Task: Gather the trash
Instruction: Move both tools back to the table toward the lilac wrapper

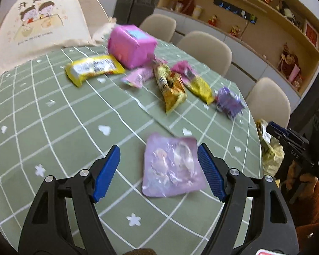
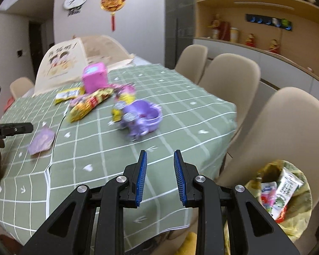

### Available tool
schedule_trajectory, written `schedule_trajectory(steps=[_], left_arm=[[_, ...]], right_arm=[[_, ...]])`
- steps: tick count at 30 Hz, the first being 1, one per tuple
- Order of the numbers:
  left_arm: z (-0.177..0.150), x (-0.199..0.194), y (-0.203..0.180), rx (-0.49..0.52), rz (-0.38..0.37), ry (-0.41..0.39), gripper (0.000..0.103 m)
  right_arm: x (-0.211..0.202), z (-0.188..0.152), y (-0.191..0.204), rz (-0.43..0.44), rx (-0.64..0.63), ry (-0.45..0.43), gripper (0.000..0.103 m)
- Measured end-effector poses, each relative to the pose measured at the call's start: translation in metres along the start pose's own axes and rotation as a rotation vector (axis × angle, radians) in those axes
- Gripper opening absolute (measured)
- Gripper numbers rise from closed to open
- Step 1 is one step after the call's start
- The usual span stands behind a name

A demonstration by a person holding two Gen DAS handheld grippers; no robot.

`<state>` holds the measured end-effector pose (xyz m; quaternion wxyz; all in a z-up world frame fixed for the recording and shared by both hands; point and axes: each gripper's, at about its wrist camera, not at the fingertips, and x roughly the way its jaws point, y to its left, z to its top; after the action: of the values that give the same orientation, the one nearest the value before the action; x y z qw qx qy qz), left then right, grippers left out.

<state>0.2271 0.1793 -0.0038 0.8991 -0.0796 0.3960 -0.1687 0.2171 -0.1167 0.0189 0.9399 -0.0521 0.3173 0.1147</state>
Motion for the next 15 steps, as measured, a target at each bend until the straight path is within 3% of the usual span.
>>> schedule_trajectory(steps=[5,15], left_arm=[[-0.005,0.011,-0.014,0.051,0.01,0.045,0.071],[-0.003,0.029,-0.038,0.16,0.167,0.129,0.072]], right_arm=[[0.002,-0.006,0.017,-0.004,-0.056,0.01,0.026],[-0.001,-0.013,0.015,0.001,-0.048,-0.004,0.026]])
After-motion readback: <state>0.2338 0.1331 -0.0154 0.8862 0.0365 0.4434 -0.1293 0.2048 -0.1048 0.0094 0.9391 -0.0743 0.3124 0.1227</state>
